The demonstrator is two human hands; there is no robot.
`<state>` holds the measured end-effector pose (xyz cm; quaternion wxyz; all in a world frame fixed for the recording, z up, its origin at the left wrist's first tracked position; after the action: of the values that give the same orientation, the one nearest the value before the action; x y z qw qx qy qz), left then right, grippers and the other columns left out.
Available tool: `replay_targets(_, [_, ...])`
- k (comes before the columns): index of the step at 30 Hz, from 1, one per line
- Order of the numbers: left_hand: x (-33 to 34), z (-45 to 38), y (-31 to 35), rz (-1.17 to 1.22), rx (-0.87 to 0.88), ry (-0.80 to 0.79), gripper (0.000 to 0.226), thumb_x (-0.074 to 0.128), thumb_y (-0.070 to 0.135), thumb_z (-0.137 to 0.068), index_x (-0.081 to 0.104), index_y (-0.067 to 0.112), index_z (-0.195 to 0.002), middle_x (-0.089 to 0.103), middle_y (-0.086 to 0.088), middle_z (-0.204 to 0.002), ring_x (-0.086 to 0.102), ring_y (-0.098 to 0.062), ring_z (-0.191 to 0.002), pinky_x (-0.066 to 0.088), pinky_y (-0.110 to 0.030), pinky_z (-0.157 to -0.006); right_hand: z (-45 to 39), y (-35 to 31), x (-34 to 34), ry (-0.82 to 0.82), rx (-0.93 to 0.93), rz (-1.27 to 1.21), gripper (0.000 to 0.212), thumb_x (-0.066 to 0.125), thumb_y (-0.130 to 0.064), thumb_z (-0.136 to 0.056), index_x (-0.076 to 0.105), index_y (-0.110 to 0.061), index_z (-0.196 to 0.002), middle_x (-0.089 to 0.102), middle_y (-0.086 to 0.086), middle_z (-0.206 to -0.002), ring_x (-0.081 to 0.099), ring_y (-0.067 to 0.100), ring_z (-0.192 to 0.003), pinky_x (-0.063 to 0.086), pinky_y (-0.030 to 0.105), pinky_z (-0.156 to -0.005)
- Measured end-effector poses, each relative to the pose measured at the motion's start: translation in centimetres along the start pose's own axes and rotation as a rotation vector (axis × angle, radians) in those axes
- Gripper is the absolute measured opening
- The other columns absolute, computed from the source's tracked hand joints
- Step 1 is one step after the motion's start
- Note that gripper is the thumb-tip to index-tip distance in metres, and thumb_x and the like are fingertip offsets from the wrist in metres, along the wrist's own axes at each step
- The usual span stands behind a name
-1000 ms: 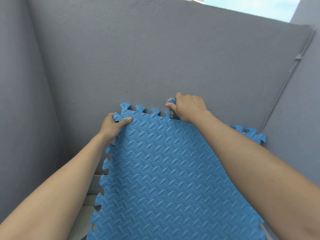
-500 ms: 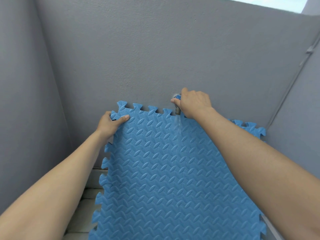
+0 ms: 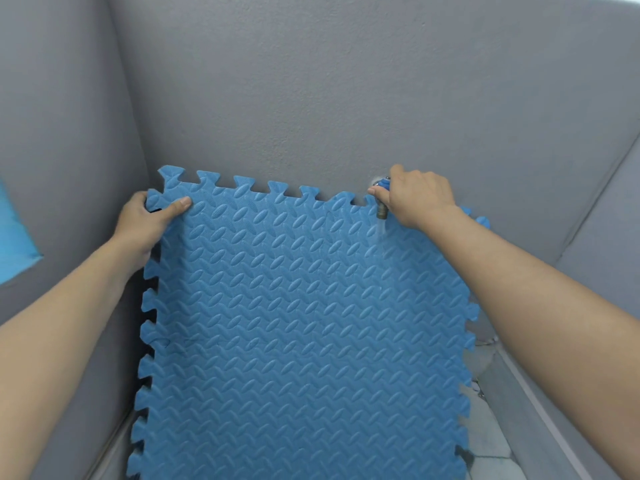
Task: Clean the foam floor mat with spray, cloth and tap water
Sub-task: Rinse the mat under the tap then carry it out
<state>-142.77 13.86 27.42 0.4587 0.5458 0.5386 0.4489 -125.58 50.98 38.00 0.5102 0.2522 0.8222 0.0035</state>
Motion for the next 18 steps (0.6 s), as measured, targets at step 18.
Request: replay_targets(18, [8.9,2.9,-1.7,0.000,-0.026,0.020,0.048,0.079,0.038,-0.079,0.052,0.016,-0.111,0.067,-0.005,-0.115,0.068,-0.022,-0.099,0.057,-0.042,-0.086,20.0,-16.2,19.5,0.065,0.025,-0.432,0.069,0.028,-0.056,-0.100,0.019,-0.016,-0.155,0.017,0.009,-0.163,0.007,0.036,-0.150,0.013,0.055,-0.118])
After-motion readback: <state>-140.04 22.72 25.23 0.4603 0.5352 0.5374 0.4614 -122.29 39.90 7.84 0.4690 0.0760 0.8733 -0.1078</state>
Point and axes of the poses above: each hand's wrist, its own z-axis away from the middle knuckle, its own x-axis out of the palm, y = z × x, the point moved 8 cm from there along -z, towards the middle knuckle
